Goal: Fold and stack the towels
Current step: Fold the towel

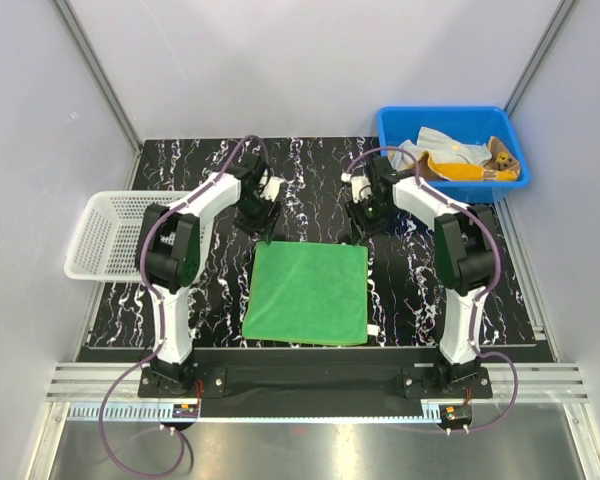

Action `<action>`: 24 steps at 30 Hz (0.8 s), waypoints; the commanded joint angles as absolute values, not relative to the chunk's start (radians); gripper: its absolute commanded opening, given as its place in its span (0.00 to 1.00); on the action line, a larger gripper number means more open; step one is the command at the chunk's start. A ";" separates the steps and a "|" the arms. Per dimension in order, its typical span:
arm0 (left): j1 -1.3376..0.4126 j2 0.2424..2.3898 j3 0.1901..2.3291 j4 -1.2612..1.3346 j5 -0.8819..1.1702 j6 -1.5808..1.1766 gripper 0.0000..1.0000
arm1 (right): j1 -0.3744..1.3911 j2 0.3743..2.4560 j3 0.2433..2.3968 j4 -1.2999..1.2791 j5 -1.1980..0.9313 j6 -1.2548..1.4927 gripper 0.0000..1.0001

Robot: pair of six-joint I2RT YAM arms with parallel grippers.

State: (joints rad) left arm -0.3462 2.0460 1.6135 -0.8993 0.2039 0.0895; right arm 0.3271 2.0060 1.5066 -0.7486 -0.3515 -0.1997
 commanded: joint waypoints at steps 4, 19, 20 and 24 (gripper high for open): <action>-0.345 2.103 1.664 -0.888 0.262 0.149 0.59 | 0.310 2.078 1.580 -0.828 -0.436 -0.321 0.42; -0.344 2.152 1.678 -0.900 0.229 0.181 0.31 | 0.288 2.091 1.563 -0.835 -0.437 -0.371 0.35; -0.342 2.152 1.678 -0.897 0.232 0.183 0.18 | 0.285 2.097 1.566 -0.834 -0.440 -0.371 0.31; -0.341 2.152 1.690 -0.905 0.233 0.189 0.00 | 0.287 2.111 1.571 -0.836 -0.423 -0.382 0.16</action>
